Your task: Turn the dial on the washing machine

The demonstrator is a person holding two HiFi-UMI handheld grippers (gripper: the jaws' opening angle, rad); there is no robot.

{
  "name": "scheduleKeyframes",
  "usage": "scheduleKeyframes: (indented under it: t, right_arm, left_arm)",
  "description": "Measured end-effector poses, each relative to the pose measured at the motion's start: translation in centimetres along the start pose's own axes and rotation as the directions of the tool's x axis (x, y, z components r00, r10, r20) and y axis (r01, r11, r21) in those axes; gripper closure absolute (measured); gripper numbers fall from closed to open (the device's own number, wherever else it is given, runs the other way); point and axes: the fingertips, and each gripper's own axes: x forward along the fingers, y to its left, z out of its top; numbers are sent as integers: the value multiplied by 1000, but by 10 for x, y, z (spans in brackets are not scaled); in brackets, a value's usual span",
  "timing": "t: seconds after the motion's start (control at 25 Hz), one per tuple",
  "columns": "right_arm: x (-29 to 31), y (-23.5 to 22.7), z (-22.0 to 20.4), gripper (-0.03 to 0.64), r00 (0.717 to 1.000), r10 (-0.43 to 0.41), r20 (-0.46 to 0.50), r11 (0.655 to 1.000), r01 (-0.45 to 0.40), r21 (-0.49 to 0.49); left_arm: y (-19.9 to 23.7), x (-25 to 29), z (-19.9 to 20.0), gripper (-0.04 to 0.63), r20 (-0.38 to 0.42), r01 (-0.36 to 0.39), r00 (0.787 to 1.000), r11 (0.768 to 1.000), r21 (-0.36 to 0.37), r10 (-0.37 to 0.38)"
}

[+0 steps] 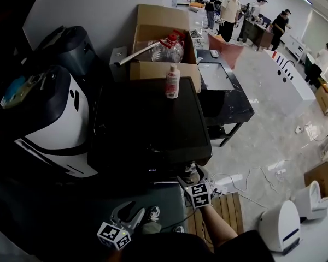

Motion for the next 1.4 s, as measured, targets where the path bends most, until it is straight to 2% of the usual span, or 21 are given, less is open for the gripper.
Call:
scheduleKeyframes:
  t: [0.32,0.92,1.4]
  right_arm:
    - [10,-3,-11,236,999,-10,-39,999,9,-32]
    - [20,-17,-38,236,995,11,-98,996,-2,87]
    - [-6,-22,-17,263,1000,-13,-20,991,16,136]
  left_arm:
    - [7,-6,0,433,3,-27,1000,1000,-10,27]
    - [2,3,-4,433,-18,-14,1000,1000,-13,14]
    - [-2,20,1,443,-7,8,1000,1000,8,-8]
